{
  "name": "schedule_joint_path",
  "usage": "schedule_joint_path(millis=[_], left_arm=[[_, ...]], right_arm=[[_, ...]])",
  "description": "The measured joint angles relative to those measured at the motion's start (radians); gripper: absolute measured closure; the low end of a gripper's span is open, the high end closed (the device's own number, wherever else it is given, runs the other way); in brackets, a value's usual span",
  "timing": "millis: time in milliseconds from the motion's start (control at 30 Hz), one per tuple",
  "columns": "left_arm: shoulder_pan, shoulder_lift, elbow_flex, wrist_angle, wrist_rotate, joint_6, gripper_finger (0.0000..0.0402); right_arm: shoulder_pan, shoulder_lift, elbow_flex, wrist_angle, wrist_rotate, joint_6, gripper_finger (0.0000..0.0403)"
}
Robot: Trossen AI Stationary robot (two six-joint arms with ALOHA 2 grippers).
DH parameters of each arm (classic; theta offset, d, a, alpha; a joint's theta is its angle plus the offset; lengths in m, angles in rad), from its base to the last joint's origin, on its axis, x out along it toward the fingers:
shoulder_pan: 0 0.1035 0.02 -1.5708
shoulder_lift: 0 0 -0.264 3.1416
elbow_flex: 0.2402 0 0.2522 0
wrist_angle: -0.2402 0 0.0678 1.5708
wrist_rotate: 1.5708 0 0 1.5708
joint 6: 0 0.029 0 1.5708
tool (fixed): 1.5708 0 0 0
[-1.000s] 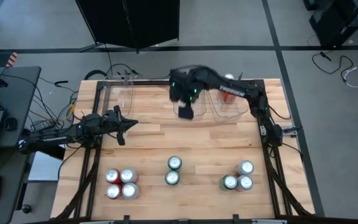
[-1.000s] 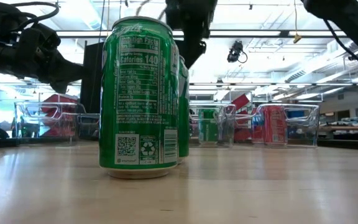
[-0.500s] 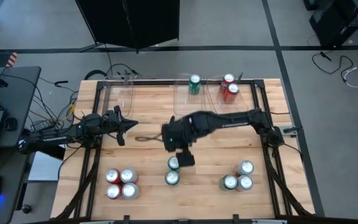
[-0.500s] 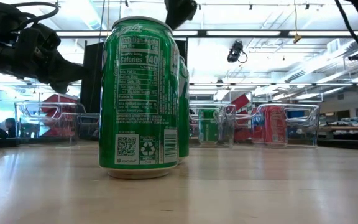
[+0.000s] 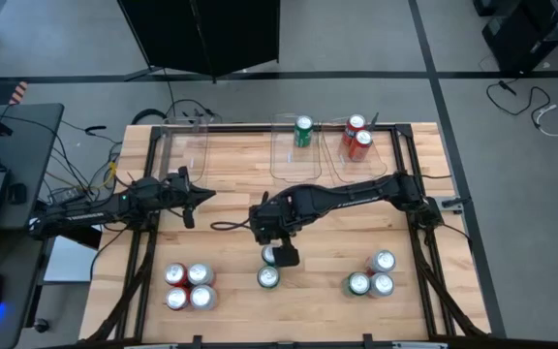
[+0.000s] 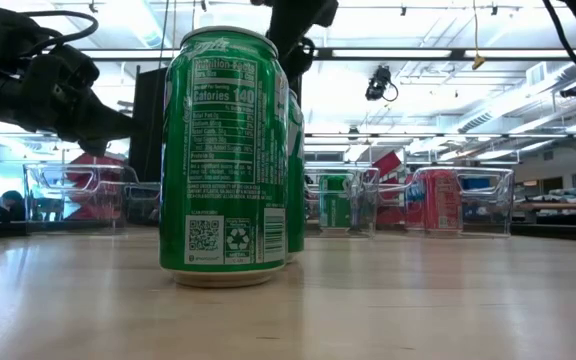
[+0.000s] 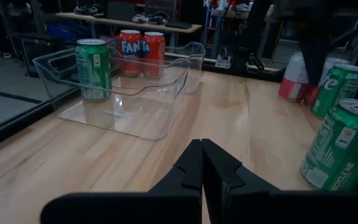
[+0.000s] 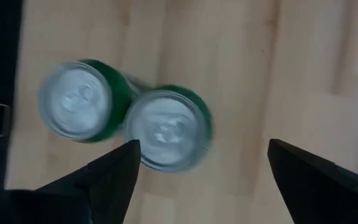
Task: Sort soda cans
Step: Put the bottom right green soda can into the middle transparent bin
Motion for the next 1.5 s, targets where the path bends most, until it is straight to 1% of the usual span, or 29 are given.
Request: schedule_joint_path(millis=[100,233,400,500,600,767,1000,1233,1500], left_arm=[[0.000,0.000,0.000,0.000,0.000,0.008,0.0400],[0.000,0.000,0.000,-0.001,0.000,0.026,0.0400],[0.000,0.000,0.000,-0.002,0.000,0.026,0.0400],[0.000,0.000,0.000,-0.002,0.000,0.026,0.0400],[0.000,0.000,0.000,-0.002,0.000,0.026,0.0400],[0.000,0.000,0.000,-0.002,0.000,0.026,0.0400],[0.000,0.000,0.000,-0.002,0.000,0.026,0.0400],[0.000,0.000,0.000,-0.002,0.000,0.021,0.0400],[0.000,0.001,0.000,-0.003,0.000,0.019,0.0400]], right_arm=[[0.009,-0.001,-0.037,0.049,-0.036,0.000,0.0066],[0.015,-0.001,-0.087,0.083,-0.016,-0.006,0.0063],[0.015,-0.003,-0.111,0.106,-0.018,-0.008,0.0059],[0.018,-0.002,-0.088,0.078,-0.015,0.005,0.0059],[0.030,0.000,-0.023,-0.008,-0.009,0.038,0.0059],[0.085,-0.002,0.060,-0.185,0.004,0.163,0.0057],[0.214,-0.002,0.054,-0.403,0.011,0.421,0.0057],[0.315,-0.005,0.032,-0.404,0.000,0.567,0.0057],[0.372,-0.004,-0.031,-0.403,-0.014,0.662,0.0058]])
